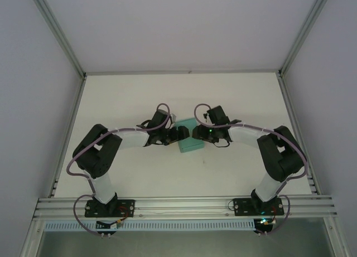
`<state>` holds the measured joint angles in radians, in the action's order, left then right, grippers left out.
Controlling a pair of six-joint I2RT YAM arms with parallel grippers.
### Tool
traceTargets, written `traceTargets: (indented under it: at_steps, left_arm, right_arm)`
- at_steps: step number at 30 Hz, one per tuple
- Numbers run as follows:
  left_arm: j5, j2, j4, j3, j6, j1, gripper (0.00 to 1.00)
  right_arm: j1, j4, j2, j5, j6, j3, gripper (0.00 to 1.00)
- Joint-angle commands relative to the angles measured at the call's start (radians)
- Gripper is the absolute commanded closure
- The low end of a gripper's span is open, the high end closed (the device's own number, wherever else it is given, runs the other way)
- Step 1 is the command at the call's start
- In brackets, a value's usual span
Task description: Assemble paper box
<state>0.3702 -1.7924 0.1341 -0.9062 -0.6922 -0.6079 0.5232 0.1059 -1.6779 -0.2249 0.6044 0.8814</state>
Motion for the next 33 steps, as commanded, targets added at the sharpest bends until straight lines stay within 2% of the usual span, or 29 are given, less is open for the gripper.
traceTargets:
  at_steps: [1, 7, 14, 19, 20, 28, 33]
  left_arm:
    - [0.026, -0.062, 0.029, 0.015, -0.021, -0.016, 0.29]
    - [0.034, -0.108, 0.081, 0.010, -0.048, -0.015, 0.50]
    - [0.043, -0.127, 0.117, 0.025, -0.081, -0.016, 0.80]
    - [0.028, -0.118, 0.102, 0.027, -0.082, -0.015, 0.90]
    - [0.019, -0.118, 0.101, 0.030, -0.086, -0.015, 0.98]
    - [-0.011, -0.101, 0.162, 0.074, -0.125, -0.014, 1.00]
    - [0.008, -0.101, 0.259, 0.116, -0.150, -0.011, 1.00]
  right_arm:
    - [0.006, 0.004, -0.023, -0.032, 0.028, -0.032, 0.54]
    - [0.006, -0.008, -0.032, -0.040, 0.041, -0.036, 0.57]
    - [0.006, -0.018, -0.053, -0.050, 0.057, -0.033, 0.59]
    - [0.006, -0.015, -0.054, -0.047, 0.063, -0.032, 0.60]
    - [0.007, -0.014, -0.054, -0.044, 0.065, -0.032, 0.60]
    - [0.006, -0.065, -0.052, -0.048, 0.107, -0.053, 0.62]
    - [0.006, -0.106, -0.058, -0.067, 0.128, -0.064, 0.65]
